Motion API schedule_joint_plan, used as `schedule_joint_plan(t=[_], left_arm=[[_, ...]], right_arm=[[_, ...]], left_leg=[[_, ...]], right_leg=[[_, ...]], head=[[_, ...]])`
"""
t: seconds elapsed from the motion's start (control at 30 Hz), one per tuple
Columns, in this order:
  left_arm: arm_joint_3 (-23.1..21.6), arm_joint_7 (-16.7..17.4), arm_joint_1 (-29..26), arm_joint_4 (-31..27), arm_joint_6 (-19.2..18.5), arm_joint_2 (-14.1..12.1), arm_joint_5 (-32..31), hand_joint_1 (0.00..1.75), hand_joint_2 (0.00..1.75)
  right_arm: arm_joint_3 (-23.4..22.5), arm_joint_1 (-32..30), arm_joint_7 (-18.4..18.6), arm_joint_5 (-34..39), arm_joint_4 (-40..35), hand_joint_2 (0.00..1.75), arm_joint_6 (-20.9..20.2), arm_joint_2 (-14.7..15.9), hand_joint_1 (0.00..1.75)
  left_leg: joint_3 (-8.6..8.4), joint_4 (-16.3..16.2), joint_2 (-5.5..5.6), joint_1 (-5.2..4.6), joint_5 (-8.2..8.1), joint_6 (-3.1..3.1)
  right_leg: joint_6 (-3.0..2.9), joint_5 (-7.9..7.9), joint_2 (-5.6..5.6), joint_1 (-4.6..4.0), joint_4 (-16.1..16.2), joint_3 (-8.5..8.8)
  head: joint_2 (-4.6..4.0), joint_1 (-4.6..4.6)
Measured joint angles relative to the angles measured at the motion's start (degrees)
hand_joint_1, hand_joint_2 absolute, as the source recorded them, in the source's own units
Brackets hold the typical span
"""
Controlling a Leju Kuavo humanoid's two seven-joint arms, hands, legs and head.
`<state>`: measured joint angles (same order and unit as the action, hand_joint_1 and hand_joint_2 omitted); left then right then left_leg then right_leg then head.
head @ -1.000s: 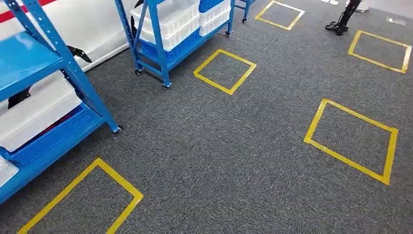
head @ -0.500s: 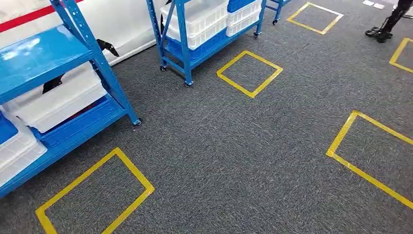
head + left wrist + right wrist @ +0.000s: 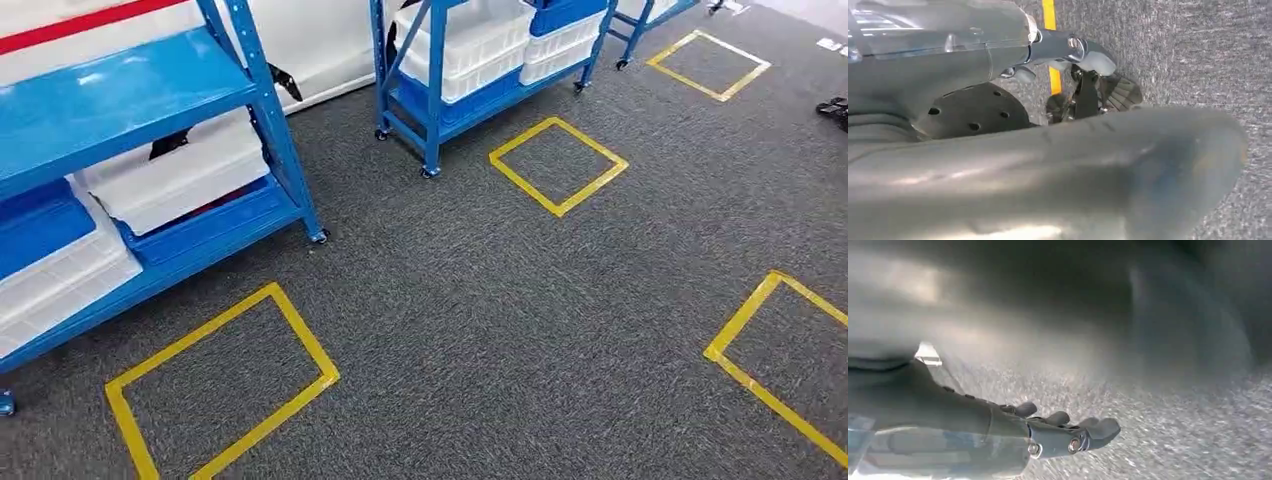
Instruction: Take the parts from the cabinet and place them on the table.
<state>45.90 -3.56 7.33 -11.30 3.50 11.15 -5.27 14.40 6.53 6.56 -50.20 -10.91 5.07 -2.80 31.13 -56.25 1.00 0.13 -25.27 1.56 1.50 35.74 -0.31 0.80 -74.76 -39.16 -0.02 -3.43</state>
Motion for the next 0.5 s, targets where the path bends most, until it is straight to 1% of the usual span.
schedule_joint_plan(t=[0.03,0.07,0.1,0.13,0.17,0.2,0.23,0.27,0.3,0.33,0.37,0.4,0.43,0.47,0.5], left_arm=[[0.0,-0.3,-0.3,0.0,0.0,0.0,0.3,0.0,0.0],[0.1,-0.5,-0.5,0.0,0.0,0.0,0.5,0.0,0.0],[0.2,-0.7,-0.6,0.0,-0.1,0.0,0.5,0.0,0.0],[0.2,-0.8,-0.7,0.0,-0.3,0.0,0.7,0.0,0.0],[0.3,-1.0,-0.8,0.0,-0.4,0.0,0.8,0.0,0.0],[0.3,-1.3,-0.9,0.0,-0.4,0.0,0.9,0.0,0.0],[0.3,-1.4,-0.9,0.0,-0.4,0.0,1.0,0.0,0.0],[0.3,-1.5,-1.1,0.0,-0.4,0.0,1.0,0.0,0.0],[0.3,-1.6,-1.4,0.0,-0.5,0.0,1.0,0.0,0.0],[0.3,-1.6,-1.6,0.0,-0.6,-0.1,1.0,0.0,0.0],[0.3,-1.6,-1.9,0.0,-0.6,-0.2,0.9,0.0,0.0],[0.3,-1.5,-1.9,0.0,-0.6,-0.2,0.9,0.0,0.0],[0.3,-1.5,-1.8,0.0,-0.7,-0.2,0.9,0.0,0.0],[0.3,-1.4,-1.7,0.0,-0.7,-0.2,0.9,0.0,0.0],[0.3,-1.3,-1.8,0.0,-0.8,-0.3,0.9,0.0,0.0]], right_arm=[[0.2,0.1,-0.1,-0.3,0.0,0.0,0.0,0.0,0.0],[0.4,0.2,-0.1,-0.5,0.0,0.0,-0.3,0.0,0.0],[0.6,0.3,-0.1,-0.8,0.0,0.0,-0.4,0.0,0.0],[0.7,0.3,0.0,-1.0,0.0,0.0,-0.5,0.0,0.0],[0.7,0.2,0.0,-1.3,0.0,0.0,-0.6,0.0,0.0],[0.9,0.1,0.0,-1.4,0.1,0.0,-0.7,0.0,0.0],[1.0,0.1,0.0,-1.5,0.1,0.0,-0.6,-0.1,0.0],[1.2,0.1,0.0,-1.6,0.1,0.0,-0.6,-0.2,0.0],[1.3,0.2,0.0,-1.6,0.1,0.0,-0.6,-0.3,0.0],[1.3,0.2,0.1,-1.8,0.1,0.0,-0.5,-0.5,0.0],[1.3,0.2,0.2,-1.9,0.1,0.0,-0.4,-0.7,0.0],[1.3,0.2,0.4,-2.1,0.1,0.0,-0.2,-0.7,0.0],[1.3,0.0,0.5,-2.2,0.1,0.0,-0.2,-0.8,0.0],[1.4,-0.1,0.5,-2.3,0.1,0.0,-0.1,-0.8,0.0],[1.4,-0.1,0.5,-2.4,0.1,0.0,-0.1,-0.8,0.0]], left_leg=[[-0.02,-0.1,0.64,0.02,-0.04,-0.06],[-0.07,-0.3,1.31,0.1,-0.13,-0.2],[-0.13,-0.5,2.04,0.19,-0.26,-0.39],[-0.15,-0.8,2.78,0.27,-0.43,-0.63],[0.03,-1.2,3.38,0.31,-0.66,-0.96],[0.51,-1.8,3.9,0.0,-0.98,-1.45],[0.82,-1.8,4.46,0.07,-0.95,-1.76],[0.95,-1.7,4.7,0.16,-0.9,-2.09],[1.08,-1.4,5.15,0.43,-0.81,-2.56],[1.12,-1.5,5.6,0.46,-0.88,-2.95],[1.21,-2.5,4.12,0.56,-1.43,-3.06],[2.33,-4.8,1.67,0.36,-3.09,-3.25],[4.47,-9.1,0.54,0.45,-5.47,-3.48],[6.9,-14.0,-0.02,0.58,-7.72,-3.71],[9.01,-18.2,-0.22,0.59,-9.21,-3.85]], right_leg=[[0.11,-0.49,0.02,0.04,-1.1,-0.72],[0.23,-2.42,0.04,0.18,0.7,-0.06],[0.29,-5.19,0.13,0.41,4.8,1.87],[0.36,-7.89,0.62,0.66,9.9,4.22],[0.42,-9.63,2.58,1.03,14.4,6.22],[0.39,-8.56,4.55,0.91,15.7,6.55],[-0.01,-8.69,3.79,0.94,15.6,6.38],[-0.39,-8.65,3.45,0.69,15.5,6.38],[-0.81,-8.64,3.06,0.42,15.5,6.45],[-1.33,-8.87,2.53,0.75,15.9,6.57],[-1.78,-8.98,1.72,0.85,16.2,6.76],[-2.2,-8.89,1.4,0.8,16.3,6.85],[-2.36,-8.81,0.61,0.58,16.2,6.88],[-2.51,-8.71,-0.15,0.41,16.2,6.91],[-2.62,-8.61,-0.93,0.27,16.2,6.91]], head=[[0.0,-0.02],[0.0,0.0],[0.0,0.0],[0.0,-0.02],[0.0,0.0],[0.0,0.0],[0.0,0.0],[0.0,-0.02],[0.0,-0.02],[0.0,-0.02],[0.0,-0.02],[0.0,-0.04],[0.0,-0.02],[0.0,-0.02],[0.0,-0.02]])
